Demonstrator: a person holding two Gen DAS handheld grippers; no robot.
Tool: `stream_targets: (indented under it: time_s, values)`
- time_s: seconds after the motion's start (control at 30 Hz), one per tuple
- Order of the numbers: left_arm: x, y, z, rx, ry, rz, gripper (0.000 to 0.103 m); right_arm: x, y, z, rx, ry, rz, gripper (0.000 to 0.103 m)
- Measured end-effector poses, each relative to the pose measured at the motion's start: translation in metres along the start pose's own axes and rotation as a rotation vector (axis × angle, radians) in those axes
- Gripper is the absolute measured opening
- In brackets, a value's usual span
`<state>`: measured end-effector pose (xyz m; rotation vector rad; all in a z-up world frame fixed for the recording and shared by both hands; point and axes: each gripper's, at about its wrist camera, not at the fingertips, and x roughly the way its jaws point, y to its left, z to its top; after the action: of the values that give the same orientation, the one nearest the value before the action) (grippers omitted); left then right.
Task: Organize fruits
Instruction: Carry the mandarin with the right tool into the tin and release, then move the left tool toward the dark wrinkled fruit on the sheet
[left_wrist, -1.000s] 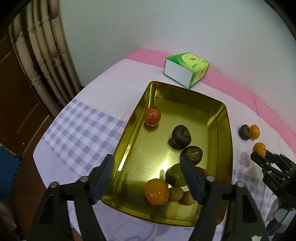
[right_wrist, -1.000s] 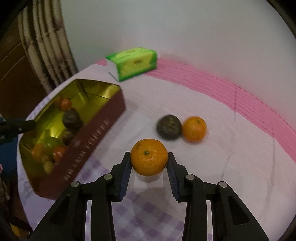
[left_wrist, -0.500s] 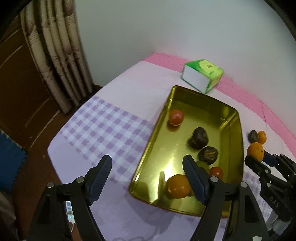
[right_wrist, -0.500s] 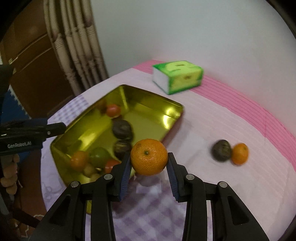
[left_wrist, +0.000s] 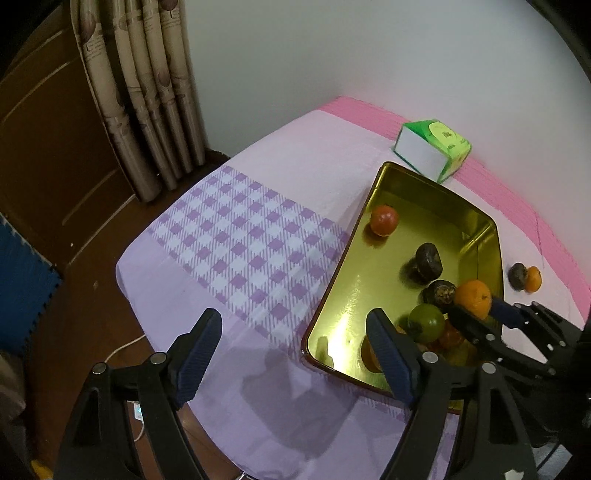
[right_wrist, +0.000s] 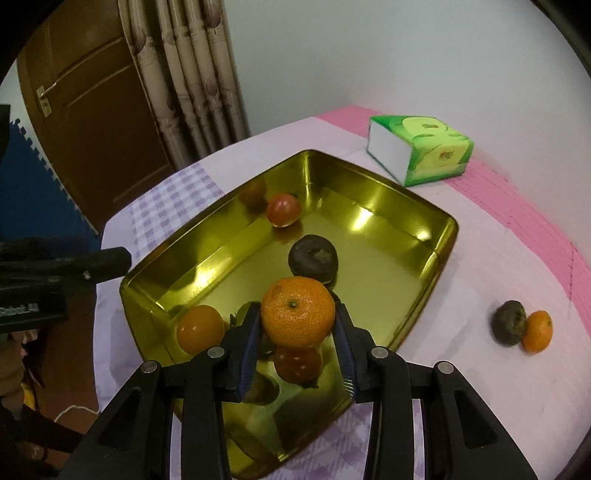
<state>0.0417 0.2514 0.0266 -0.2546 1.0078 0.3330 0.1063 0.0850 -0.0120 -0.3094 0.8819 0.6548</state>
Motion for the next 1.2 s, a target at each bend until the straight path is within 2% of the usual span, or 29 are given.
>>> stream_targets:
  time_s: [0.83, 0.93, 1.07, 1.2]
  values:
    - [0.002, -0.006, -0.001, 0.024, 0.000, -0.004, 0.079, 0.003, 0.001, -0.001, 0.008, 0.004, -0.003, 0.041]
    - [0.002, -0.008, -0.001, 0.030, 0.001, -0.005, 0.079, 0.000, 0.000, -0.002, 0.021, -0.005, 0.011, 0.047]
    - [0.003, -0.010, -0.001, 0.041, 0.002, -0.004, 0.079, -0.007, -0.002, -0.002, 0.028, -0.028, 0.012, 0.062]
    - [0.003, -0.012, -0.002, 0.049, 0.004, -0.002, 0.079, -0.017, -0.005, -0.002, 0.038, -0.064, 0.007, 0.068]
